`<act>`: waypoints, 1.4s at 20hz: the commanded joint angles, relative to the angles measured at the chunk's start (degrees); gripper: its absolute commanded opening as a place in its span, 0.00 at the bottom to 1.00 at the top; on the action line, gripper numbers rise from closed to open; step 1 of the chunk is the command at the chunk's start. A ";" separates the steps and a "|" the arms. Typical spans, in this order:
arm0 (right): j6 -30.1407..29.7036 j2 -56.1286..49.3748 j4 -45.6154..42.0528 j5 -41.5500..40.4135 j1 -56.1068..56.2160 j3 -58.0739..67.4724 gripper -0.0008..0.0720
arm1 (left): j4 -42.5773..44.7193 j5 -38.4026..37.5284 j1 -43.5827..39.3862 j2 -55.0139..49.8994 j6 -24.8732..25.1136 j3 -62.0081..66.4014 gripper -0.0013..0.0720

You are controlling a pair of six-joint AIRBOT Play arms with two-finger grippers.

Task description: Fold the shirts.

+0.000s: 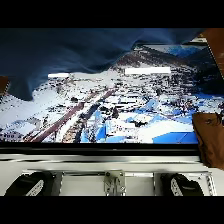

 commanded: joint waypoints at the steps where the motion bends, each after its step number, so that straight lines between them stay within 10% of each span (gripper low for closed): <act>1: 4.26 3.45 -0.81 -3.19 -0.20 3.67 0.08 | -0.94 -2.40 0.07 0.94 0.00 4.50 0.07; 12: 7.50 -15.34 -21.46 37.99 -0.15 1.05 0.09 | 0.61 -14.71 0.00 -0.96 -0.07 -34.07 0.07; 17: 8.00 -32.26 -22.99 26.40 -0.15 -5.51 0.09 | -12.44 5.90 0.00 -2.45 -0.28 -66.51 0.07; 23: 11.78 -47.43 -6.08 -1.60 1.51 -5.51 0.09 | -28.20 24.15 -0.02 -14.71 -0.22 -70.36 0.07; 28: 11.78 -53.79 -7.32 0.66 9.16 -5.51 0.12 | -32.22 25.99 0.87 -25.79 -0.22 -69.85 0.07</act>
